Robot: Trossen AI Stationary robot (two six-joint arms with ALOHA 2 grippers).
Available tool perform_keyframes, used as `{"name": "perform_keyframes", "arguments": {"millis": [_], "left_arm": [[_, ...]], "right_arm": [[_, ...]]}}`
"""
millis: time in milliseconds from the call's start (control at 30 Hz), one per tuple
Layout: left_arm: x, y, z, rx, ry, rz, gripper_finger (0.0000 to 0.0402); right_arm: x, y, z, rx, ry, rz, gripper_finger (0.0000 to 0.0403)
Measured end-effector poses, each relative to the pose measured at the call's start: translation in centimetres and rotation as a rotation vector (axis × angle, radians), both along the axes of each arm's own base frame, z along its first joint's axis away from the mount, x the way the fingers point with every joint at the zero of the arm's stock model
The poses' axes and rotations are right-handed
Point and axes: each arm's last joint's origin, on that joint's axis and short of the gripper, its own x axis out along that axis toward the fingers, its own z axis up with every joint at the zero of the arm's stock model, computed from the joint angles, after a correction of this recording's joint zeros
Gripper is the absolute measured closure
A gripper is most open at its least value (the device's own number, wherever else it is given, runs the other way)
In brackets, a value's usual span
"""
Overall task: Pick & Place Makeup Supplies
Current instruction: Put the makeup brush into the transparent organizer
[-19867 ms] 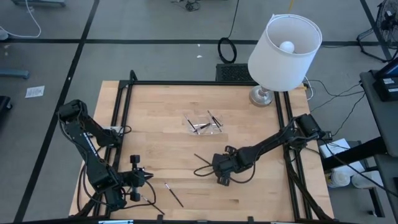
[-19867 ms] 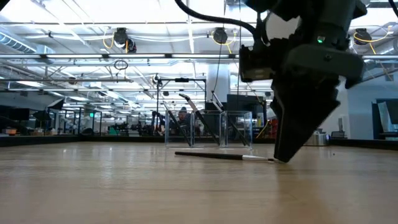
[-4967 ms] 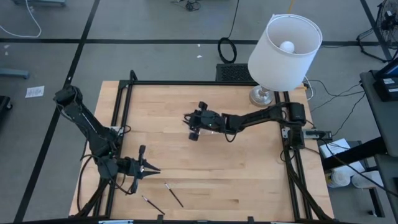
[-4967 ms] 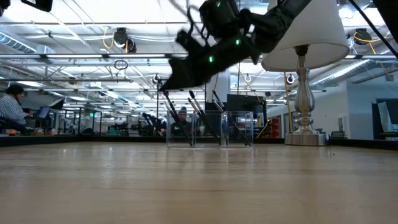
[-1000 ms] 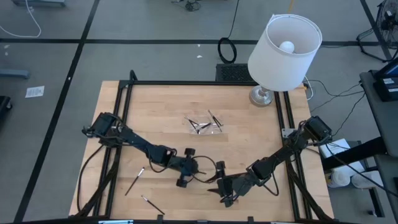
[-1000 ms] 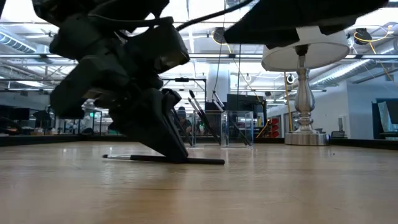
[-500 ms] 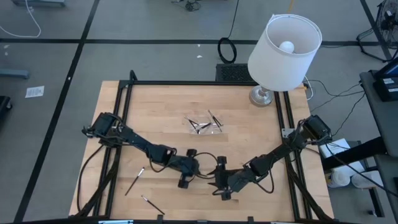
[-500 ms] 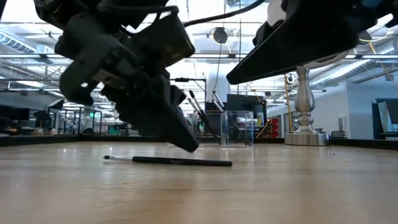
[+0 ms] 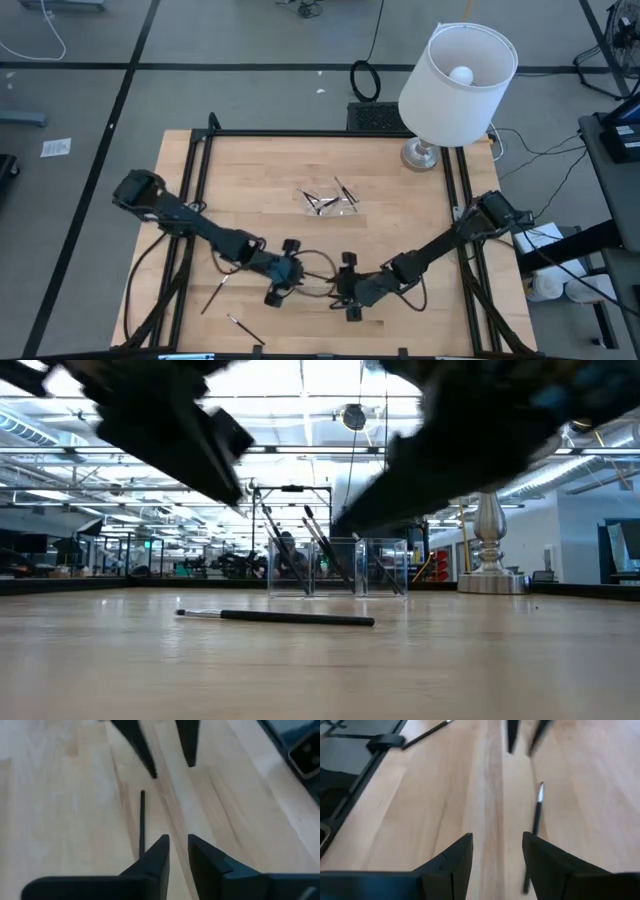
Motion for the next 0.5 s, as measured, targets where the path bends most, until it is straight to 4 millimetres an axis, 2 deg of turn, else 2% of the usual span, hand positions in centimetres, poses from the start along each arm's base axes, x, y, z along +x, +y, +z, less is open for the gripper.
{"name": "perform_keyframes", "arguments": {"millis": [200,367,500], "left_arm": [[-3.5,-2.9,3.3,0.142,-0.128,0.001,0.0394],[-6.8,-4.4,6.3,0.172,-0.243,0.012,0.0386],[-8.8,-5.4,7.5,0.193,-0.295,0.018,0.0394]], "right_arm": [[2.9,-0.9,1.7,0.025,0.046,-0.017,0.0243],[5.8,-2.2,2.4,0.057,0.164,-0.02,0.0243],[8.5,-2.6,2.1,0.078,0.235,0.022,0.0243]]}}
